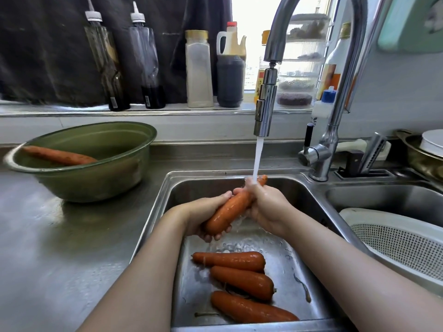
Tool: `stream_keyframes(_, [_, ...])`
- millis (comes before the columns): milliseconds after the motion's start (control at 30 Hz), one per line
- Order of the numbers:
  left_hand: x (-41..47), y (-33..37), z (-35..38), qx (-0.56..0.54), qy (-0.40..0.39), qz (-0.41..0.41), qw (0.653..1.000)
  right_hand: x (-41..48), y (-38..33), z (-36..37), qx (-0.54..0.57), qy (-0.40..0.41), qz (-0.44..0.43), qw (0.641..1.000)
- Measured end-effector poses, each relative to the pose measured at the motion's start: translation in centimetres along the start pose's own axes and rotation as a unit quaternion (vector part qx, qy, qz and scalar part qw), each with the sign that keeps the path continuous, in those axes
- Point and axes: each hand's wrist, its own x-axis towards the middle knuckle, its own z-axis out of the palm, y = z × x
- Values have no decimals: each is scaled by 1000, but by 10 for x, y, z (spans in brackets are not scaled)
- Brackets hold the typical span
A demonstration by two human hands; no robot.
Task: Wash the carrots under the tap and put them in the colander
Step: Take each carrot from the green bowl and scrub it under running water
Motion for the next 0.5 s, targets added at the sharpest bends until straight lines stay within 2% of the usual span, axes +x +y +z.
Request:
stream_keyframes(133, [1,0,-2,47,51,48,996,3,-5,1,54,64,31,996])
stream_keyframes(200, [4,0,-6,36,91,85,992,3,-6,-1,63,55,40,996])
stream_keyframes(300, [3,0,-12,-15,154,115,981,5,-3,-6,75,2,15,997])
stream_keyframes(400, [5,-3,-17,-13,205,101,973,4,-2,-8,27,-43,-24,998])
stream_keyframes(500, [11,-12,-21,28,225,37,973,-3,1,-2,-92,-41,-40,994])
